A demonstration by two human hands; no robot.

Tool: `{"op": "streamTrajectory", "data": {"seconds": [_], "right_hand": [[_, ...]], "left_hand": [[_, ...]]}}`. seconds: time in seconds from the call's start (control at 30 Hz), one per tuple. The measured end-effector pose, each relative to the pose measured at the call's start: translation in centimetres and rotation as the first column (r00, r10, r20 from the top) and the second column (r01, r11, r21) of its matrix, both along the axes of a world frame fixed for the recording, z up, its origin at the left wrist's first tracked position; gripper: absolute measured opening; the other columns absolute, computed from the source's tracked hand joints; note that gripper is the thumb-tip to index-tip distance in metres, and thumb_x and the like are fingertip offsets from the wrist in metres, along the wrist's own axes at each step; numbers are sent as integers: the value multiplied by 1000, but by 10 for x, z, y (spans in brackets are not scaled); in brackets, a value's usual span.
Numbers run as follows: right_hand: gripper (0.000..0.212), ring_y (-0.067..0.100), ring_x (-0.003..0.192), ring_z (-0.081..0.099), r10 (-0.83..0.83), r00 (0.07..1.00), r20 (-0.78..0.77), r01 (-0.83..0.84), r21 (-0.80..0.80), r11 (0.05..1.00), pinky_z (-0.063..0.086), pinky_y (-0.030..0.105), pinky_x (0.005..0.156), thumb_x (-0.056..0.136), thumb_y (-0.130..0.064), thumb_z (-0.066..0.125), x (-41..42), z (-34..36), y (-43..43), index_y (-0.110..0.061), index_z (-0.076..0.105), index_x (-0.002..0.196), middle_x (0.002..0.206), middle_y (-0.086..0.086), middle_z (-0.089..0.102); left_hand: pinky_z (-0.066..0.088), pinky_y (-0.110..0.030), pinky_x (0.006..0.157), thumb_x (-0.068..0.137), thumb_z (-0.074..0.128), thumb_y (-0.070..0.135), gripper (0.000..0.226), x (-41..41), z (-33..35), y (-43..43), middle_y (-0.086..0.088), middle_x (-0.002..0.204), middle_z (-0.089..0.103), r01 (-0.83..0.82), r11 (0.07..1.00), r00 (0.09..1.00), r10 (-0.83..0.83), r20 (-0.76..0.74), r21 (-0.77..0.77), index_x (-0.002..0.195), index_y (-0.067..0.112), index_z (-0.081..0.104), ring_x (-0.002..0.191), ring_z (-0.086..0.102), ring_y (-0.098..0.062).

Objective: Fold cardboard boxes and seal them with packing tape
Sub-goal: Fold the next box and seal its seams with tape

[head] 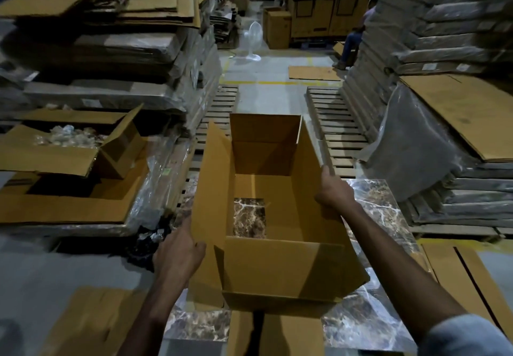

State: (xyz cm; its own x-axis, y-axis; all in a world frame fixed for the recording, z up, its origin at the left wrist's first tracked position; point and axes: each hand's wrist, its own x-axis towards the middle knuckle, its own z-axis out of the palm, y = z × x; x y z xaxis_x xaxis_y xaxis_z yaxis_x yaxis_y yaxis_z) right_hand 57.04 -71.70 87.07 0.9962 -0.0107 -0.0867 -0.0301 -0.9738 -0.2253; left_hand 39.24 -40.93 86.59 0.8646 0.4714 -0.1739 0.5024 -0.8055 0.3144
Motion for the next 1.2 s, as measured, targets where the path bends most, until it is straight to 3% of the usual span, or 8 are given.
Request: {"op": "streamTrajectory", "data": {"seconds": [0.3, 0.4, 0.5, 0.67, 0.77, 0.87, 1.0, 1.2], "right_hand": [[78, 18, 69, 62, 45, 964, 261, -58, 41, 997, 45, 32, 45, 94, -19, 66, 1, -25, -36, -25, 22, 159, 105, 8, 67], [70, 32, 126, 55, 221, 933, 283, -135, -296, 946, 56, 44, 80, 96, -41, 60, 0, -44, -73, -20, 29, 156, 158, 9, 39], [67, 29, 156, 18, 227, 971, 80, -184, -364, 913, 24, 58, 123, 104, -58, 27, -20, -71, -94, -23, 24, 161, 171, 5, 19], [95, 22, 160, -3, 137, 990, -19, -139, -133, 981, 1, 55, 125, 84, -79, -14, -67, -123, -86, -32, 5, 164, 172, -3, -5], [98, 24, 160, 1, 29, 998, -64, -13, 238, 971, 7, 59, 126, 83, -89, 6, -83, -154, -67, -35, 8, 164, 172, -3, 0], [97, 25, 158, 14, -35, 995, -93, 76, 487, 870, 17, 63, 124, 83, -92, 28, -89, -168, -53, -39, 11, 163, 173, -3, 13], [88, 20, 154, 28, -94, 992, -85, 127, 622, 773, 28, 61, 121, 84, -92, 26, -99, -166, -45, -46, 25, 158, 168, -6, 30], [74, 16, 123, 66, -407, 910, -72, 145, 978, 151, 50, 48, 105, 94, -78, 40, -159, -121, -35, -26, 56, 144, 132, 1, 71]], "left_hand": [[39, -36, 73, 101, 55, 27, 81, -13, -38, 17, -8, 134, 60, -46, 999, 999, 46, 23, 27, 162, 43, 6, 97, 59, -29], [42, -37, 78, 103, 53, 26, 68, -14, -55, 31, -8, 143, 55, -62, 997, 998, 61, -6, -53, 161, 45, 22, 116, 59, -31], [46, -44, 95, 102, 52, 24, 62, -12, -69, 39, -8, 152, 47, -84, 990, 996, 80, -47, -110, 158, 42, 33, 129, 51, -33], [35, -59, 117, 104, 50, 24, 55, -11, -93, 22, -10, 171, 22, -3, 1000, 997, 5, 78, -20, 156, 37, 43, 152, 27, -36], [3, -53, 126, 107, 31, 57, 61, -12, -115, 3, -12, 173, 12, 43, 999, 991, -47, 127, 30, 162, 30, 28, 160, 8, -32], [8, -56, 129, 100, 12, 70, 72, -9, -145, -7, -3, 175, 1, 85, 988, 995, -77, 62, -129, 163, 37, 4, 161, 4, -26], [22, -59, 124, 106, 40, 52, 58, -4, -153, -6, 3, 173, 16, 24, 952, 990, 18, 137, -305, 161, 39, 28, 158, 16, -25], [22, -66, 121, 87, 23, 87, 84, 16, -140, 13, 5, 171, 25, 41, 939, 979, 31, 203, -341, 157, 43, 35, 156, 23, -24]]}}
